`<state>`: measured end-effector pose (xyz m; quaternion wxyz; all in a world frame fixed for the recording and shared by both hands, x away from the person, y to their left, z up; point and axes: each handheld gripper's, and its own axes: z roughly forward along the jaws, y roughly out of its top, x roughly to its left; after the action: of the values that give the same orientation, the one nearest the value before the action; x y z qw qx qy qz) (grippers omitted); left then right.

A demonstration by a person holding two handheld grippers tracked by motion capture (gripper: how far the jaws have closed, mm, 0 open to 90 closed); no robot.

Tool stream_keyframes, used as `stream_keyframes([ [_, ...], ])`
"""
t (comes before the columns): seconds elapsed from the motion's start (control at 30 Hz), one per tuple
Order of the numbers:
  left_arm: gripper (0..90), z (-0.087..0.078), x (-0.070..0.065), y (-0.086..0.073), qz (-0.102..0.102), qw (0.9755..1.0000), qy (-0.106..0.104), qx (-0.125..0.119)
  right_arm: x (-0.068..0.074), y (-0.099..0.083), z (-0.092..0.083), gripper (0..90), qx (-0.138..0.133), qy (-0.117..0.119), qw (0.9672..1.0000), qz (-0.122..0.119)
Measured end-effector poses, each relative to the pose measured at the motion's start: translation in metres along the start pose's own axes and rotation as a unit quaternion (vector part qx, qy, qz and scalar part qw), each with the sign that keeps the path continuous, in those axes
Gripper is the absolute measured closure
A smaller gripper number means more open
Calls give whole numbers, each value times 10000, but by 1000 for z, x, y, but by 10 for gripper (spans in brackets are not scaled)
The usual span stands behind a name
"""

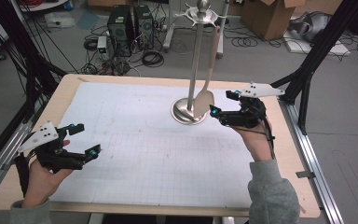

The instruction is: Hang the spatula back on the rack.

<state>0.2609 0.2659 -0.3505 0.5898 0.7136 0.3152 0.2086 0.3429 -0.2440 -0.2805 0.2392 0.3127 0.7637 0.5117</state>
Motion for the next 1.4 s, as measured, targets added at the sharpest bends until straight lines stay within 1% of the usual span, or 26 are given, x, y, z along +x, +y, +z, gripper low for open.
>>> stream_keyframes([
  [0.13,20,1,2,1,-11,10000,7,-43,1,-8,-8,199,-34,-44,10000,-40],
  [0.23,20,1,3,1,-25,10000,9,-86,4,-14,-13,199,-69,-137,9998,-92],
  [0.27,20,1,3,1,-23,9999,4,-98,5,-17,-15,199,-84,-144,9998,-62],
  [0.37,20,2,3,2,-24,9999,-1,-106,7,-24,-20,199,-104,-159,9998,-107],
  [0.5,20,6,3,3,24,10000,-36,-83,10,-36,-26,199,-53,-154,9997,-161],
  [0.63,20,12,1,4,35,9999,-76,-72,12,-48,-35,199,-88,-82,9999,-109],
  [0.73,20,15,-1,5,55,9999,-123,-62,11,-58,-44,200,-243,-64,9996,-83],
  [0.8,20,18,-3,5,87,9998,-152,-53,11,-64,-50,199,-281,-49,9996,-22],
  [0.9,20,22,-6,6,111,9997,-202,-52,10,-71,-58,199,-286,-56,9996,12],
  [1.03,20,25,-8,7,154,9996,-246,-45,9,-80,-72,200,-397,-74,9991,113],
  [1.07,20,26,-9,7,160,9995,-249,-53,8,-82,-74,200,-449,-109,9989,104],
  [1.2,20,26,-9,8,167,9995,-258,-87,7,-91,-84,199,-417,-160,9989,157],
  [1.4,20,27,-9,9,172,9994,-258,-119,5,-103,-93,199,-441,-148,9986,259],
])
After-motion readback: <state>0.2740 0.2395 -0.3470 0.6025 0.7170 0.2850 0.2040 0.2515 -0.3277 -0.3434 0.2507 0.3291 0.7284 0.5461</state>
